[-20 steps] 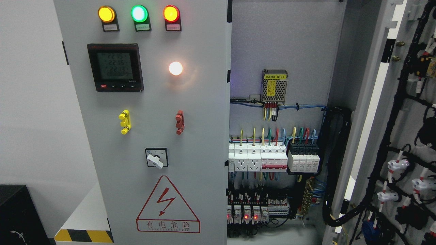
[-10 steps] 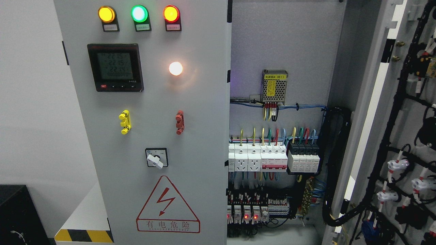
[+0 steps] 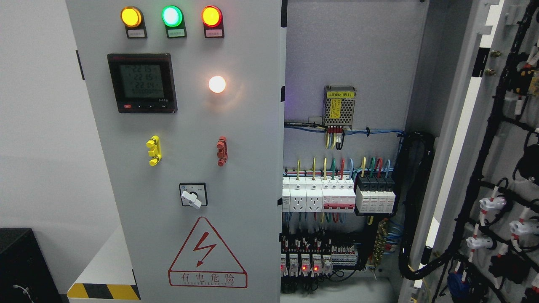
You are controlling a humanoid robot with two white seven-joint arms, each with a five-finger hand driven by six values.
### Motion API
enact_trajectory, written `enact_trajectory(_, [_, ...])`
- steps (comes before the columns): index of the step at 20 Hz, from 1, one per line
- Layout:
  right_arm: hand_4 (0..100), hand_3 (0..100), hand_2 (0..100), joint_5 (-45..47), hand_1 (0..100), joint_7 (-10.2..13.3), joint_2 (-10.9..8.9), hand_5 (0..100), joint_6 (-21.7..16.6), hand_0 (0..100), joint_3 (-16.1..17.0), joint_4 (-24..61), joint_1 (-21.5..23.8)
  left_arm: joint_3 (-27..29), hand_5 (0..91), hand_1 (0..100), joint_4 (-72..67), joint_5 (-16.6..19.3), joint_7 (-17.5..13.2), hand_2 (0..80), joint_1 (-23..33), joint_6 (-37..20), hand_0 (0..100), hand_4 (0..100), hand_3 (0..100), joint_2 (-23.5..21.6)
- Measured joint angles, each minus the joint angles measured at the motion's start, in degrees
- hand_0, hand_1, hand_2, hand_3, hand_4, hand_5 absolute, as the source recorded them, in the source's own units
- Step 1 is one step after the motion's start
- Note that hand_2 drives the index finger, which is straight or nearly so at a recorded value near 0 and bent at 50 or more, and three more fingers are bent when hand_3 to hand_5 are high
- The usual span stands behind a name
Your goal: Open door with both hands
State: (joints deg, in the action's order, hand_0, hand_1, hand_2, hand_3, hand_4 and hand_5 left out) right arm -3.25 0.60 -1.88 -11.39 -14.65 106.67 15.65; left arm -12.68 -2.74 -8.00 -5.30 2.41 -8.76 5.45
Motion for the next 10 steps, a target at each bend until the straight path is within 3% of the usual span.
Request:
enact_trajectory(5, [0, 0, 0, 0.1, 0, 0.4, 0.53, 0, 1.1, 0, -1.4, 4.2, -9.2, 0.4, 0.0, 0, 0.1, 0.1, -0.1, 0.0, -0.1, -0.3, 0, 0, 0, 0.1])
enact_trajectory(10, [0, 0, 0, 0.4, 0, 0.5, 2.34, 0, 7.4, 0, -1.1, 4.6, -18.9, 0.6, 0.0, 0, 0.2, 0.1, -0.1, 0.0, -0.1, -0.4, 0, 0, 0, 0.1])
